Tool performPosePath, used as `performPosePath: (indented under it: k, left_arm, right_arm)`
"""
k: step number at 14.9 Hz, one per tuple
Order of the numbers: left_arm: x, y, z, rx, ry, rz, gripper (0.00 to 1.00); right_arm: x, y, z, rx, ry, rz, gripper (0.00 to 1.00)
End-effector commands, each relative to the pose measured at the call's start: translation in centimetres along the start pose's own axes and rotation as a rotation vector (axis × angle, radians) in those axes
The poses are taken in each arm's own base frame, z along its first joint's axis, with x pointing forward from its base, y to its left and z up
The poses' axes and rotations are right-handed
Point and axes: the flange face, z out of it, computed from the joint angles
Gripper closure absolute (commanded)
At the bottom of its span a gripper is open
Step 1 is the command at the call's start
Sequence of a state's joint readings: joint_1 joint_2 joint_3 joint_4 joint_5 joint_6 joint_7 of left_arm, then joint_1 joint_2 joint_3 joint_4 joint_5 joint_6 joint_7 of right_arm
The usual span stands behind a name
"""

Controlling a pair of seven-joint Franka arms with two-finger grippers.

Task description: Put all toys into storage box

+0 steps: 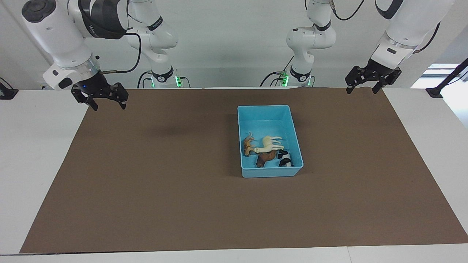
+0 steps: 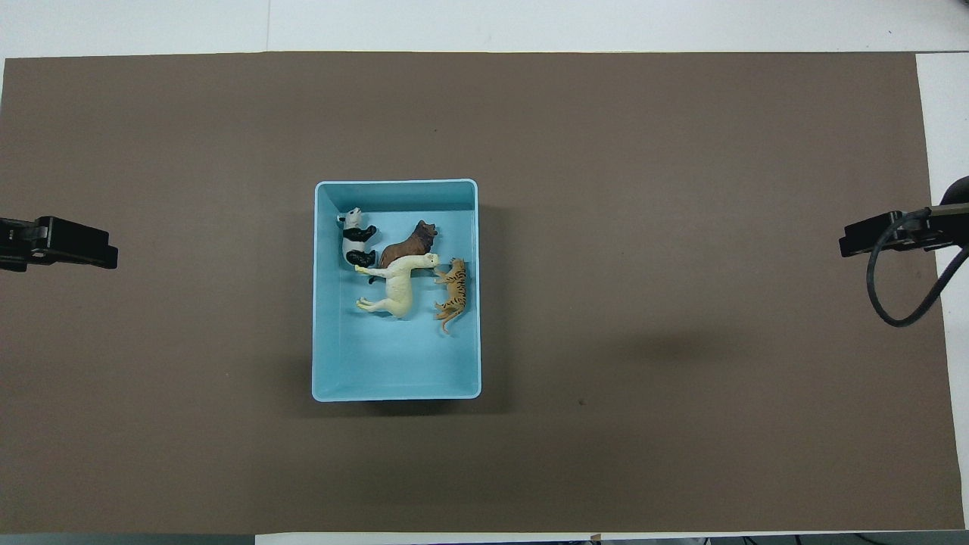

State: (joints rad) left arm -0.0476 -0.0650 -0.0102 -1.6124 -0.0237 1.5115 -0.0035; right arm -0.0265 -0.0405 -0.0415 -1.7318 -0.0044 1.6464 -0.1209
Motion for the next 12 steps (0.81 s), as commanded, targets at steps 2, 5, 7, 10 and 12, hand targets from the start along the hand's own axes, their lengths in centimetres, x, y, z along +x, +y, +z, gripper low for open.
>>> performPosePath:
  k: [2, 5, 7, 10, 12]
  left_arm:
    - [-0.55, -0.16, 0.07, 0.008, -0.009, 0.003, 0.00]
    - [-0.55, -0.16, 0.07, 0.008, -0.009, 0.003, 0.00]
    - [-0.55, -0.16, 0.07, 0.008, -0.009, 0.005, 0.00]
    - [-0.55, -0.16, 0.07, 0.008, -0.009, 0.003, 0.00]
    - [-0.55, -0.16, 0.07, 0.008, -0.009, 0.003, 0.00]
  right_arm:
    - [-1.13, 1.52, -0.14, -0.004, -0.021, -0.024, 0.00]
    - [-1.06, 1.02, -0.25, -0.004, -0.016, -0.021, 0.00]
    - [-1.04, 0.94, -0.26, -0.004, -0.014, -0.017, 0.00]
    - [-1.01, 0.77, -0.26, -0.005, -0.014, -0.018, 0.00]
    - [-1.05, 0.92, -0.25, -0.003, -0.016, -0.017, 0.00]
